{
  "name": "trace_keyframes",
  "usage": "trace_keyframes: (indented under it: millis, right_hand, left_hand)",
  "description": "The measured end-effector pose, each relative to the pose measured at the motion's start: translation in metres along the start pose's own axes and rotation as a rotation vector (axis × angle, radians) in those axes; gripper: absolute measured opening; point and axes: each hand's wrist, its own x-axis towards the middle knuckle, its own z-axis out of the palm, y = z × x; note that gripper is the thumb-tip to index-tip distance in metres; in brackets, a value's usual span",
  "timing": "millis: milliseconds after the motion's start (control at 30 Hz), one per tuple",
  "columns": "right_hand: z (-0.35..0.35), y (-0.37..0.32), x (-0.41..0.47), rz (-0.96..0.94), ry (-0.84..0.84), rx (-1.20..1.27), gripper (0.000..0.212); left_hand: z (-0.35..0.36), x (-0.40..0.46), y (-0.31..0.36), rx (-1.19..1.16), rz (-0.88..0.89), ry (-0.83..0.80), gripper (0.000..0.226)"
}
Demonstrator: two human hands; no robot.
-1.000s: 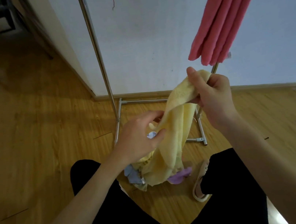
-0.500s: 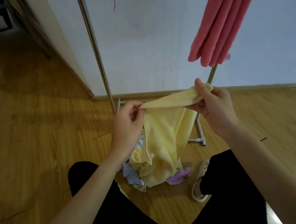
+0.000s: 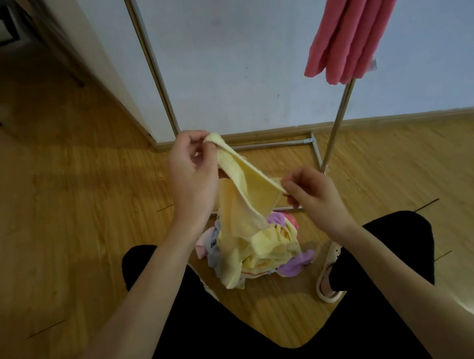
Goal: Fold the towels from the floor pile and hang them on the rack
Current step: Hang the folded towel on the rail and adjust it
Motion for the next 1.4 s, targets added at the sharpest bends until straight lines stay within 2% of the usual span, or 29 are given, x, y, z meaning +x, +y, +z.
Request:
trace_keyframes:
  millis: [167,300,433,633,833,933,1033,1167,1300,1400]
  right_hand:
    - [0.009,0.005,-0.002,-0.124,-0.106,-0.161,0.024]
    - [0.018,0.004,-0.002,-0.225,0.057,-0.245,0.008]
    - [0.021,0.006,-0.004,-0.4,0.181,-0.369,0.007]
    - [0.02,0.009,-0.012,-0.557,0.032,-0.431,0.013]
    - [0.019,0.009,-0.016,-0.462,-0.097,-0.251,0.019]
    - [0.018,0.004,-0.02,-0.416,-0.137,-0.189,0.012]
    - [0.023,0.004,-0.017,-0.415,-0.082,-0.213,0.018]
    - [0.021,0.003,-0.014,-0.362,-0.046,-0.168,0.01]
    - [-0.002,-0.009,-0.003,-0.339,0.049,-0.097,0.005]
    - [-0.024,-0.027,0.012,-0.362,0.13,-0.074,0.006]
  left_hand:
    - [-0.004,0.004,0.01,-0.004,-0.018,0.028,0.01]
    - [-0.006,0.008,0.011,0.003,-0.014,0.051,0.01]
    - [-0.005,0.011,0.013,-0.006,-0.016,0.066,0.011]
    - [-0.001,0.012,0.018,-0.01,0.007,0.058,0.009]
    - [0.003,0.01,0.017,0.0,0.003,0.062,0.007]
    - [0.005,0.01,0.018,0.006,0.007,0.069,0.006]
    - [0.007,0.009,0.019,-0.004,0.013,0.087,0.008]
    - [0.009,0.009,0.023,-0.043,-0.017,0.11,0.013]
    - [0.002,0.014,0.024,-0.045,-0.066,0.115,0.006]
    - [-0.006,0.016,0.028,0.015,-0.02,0.06,0.007]
